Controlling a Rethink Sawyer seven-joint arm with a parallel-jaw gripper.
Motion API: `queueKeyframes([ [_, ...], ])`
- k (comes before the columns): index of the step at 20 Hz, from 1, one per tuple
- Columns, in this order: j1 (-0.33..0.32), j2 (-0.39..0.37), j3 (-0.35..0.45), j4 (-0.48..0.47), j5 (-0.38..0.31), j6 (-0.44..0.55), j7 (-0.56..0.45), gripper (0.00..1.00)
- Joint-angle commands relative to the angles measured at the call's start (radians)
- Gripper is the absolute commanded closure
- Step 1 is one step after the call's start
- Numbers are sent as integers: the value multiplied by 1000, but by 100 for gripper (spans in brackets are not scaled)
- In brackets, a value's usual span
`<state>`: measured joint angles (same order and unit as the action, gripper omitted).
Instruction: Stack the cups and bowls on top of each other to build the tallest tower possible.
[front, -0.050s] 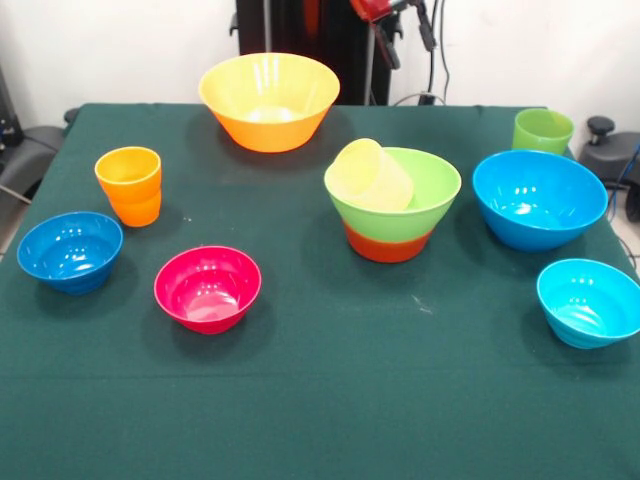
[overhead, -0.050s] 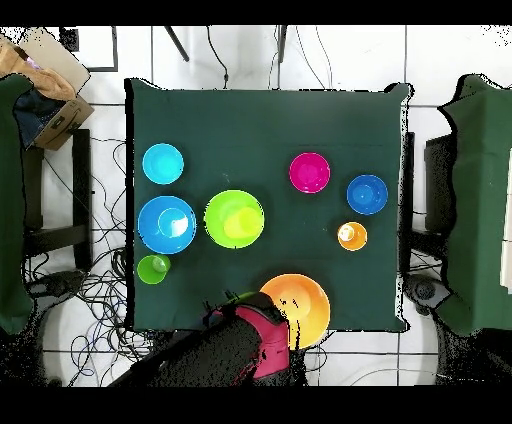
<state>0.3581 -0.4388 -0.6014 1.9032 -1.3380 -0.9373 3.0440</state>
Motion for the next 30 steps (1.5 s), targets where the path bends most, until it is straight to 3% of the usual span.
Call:
queueKeyframes([
  [1, -44, 16, 84, -40, 29, 113, -252, 0],
  [6, -53, 16, 69, -81, -39, 119, -248, 0],
  [15, -53, 18, 42, -112, -59, 153, -302, 0],
  [19, -1, 53, 13, -127, -105, 255, -407, 0],
  [24, 15, 46, 8, -139, -146, 282, -380, 0],
  [30, -4, 26, 25, -125, -116, 338, -459, 0],
])
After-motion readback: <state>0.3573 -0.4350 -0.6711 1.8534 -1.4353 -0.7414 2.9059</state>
